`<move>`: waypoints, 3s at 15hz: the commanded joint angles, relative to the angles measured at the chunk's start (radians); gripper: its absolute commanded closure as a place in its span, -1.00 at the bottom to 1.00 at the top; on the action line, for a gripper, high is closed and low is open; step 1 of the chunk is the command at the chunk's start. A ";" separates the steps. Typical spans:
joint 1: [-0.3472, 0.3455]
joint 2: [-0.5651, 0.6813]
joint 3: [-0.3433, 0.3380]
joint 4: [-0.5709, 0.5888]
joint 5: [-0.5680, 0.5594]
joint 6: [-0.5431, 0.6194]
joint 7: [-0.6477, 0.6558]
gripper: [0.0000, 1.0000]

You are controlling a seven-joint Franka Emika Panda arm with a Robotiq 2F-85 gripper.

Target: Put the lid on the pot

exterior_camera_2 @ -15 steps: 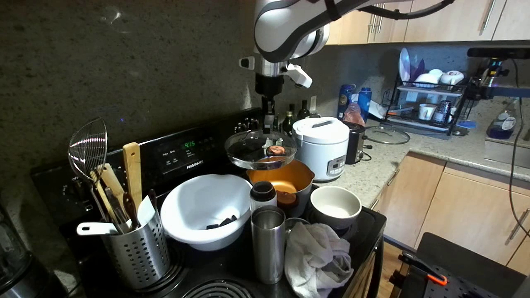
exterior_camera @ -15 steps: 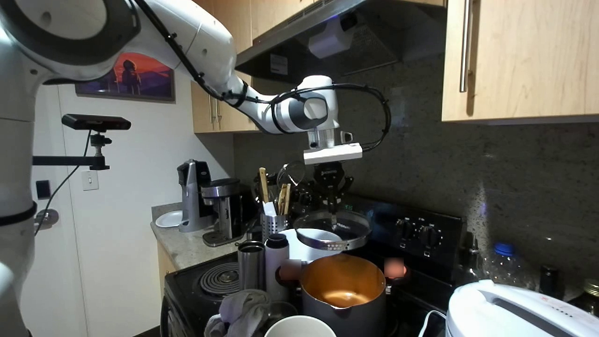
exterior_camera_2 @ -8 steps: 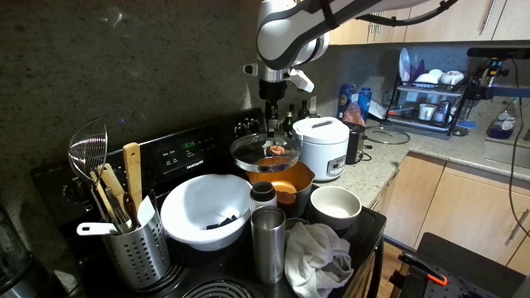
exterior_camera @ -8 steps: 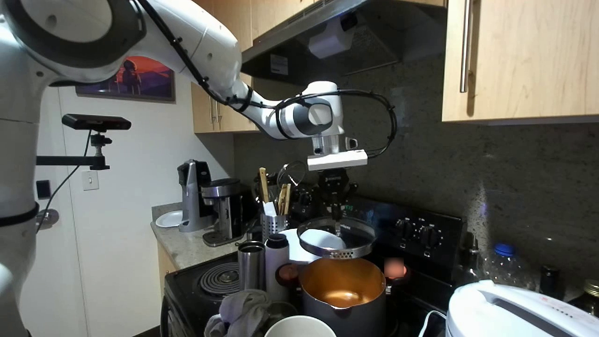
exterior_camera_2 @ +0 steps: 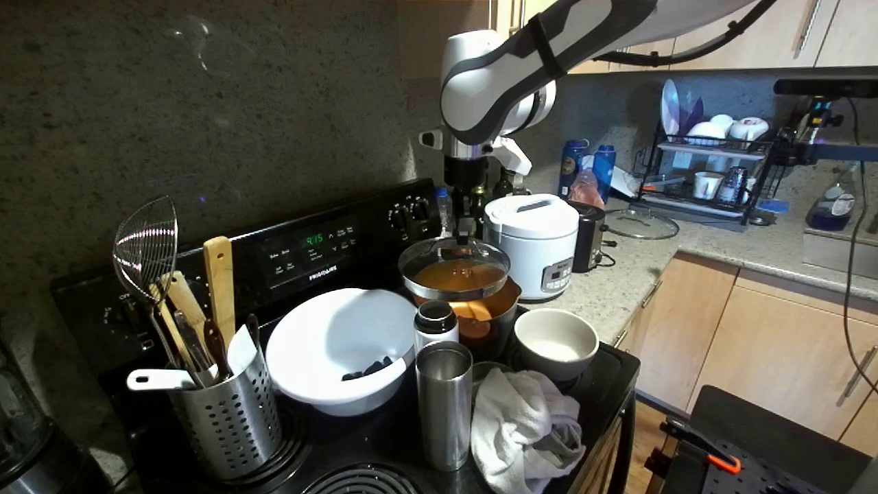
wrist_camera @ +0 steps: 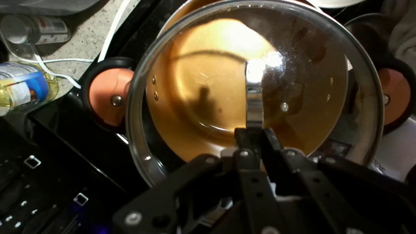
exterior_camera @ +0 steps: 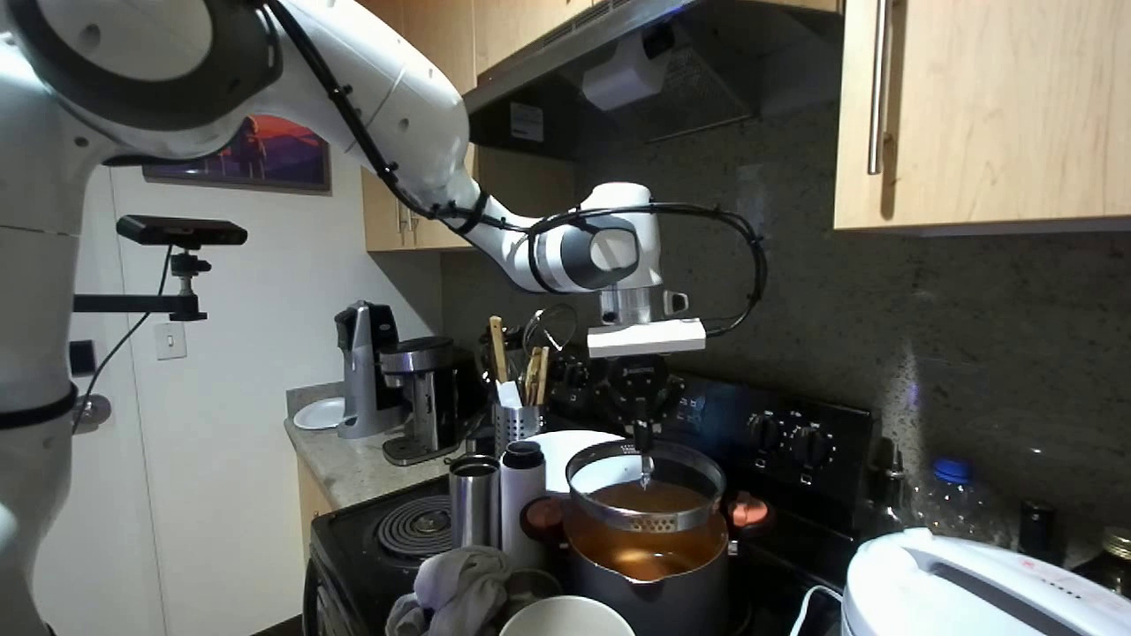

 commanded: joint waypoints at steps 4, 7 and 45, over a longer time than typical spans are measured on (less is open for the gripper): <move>-0.009 -0.011 -0.003 -0.045 -0.028 0.070 -0.001 0.85; -0.010 -0.004 -0.004 -0.058 -0.044 0.093 0.002 0.85; -0.008 -0.071 -0.012 -0.202 -0.102 0.150 0.023 0.85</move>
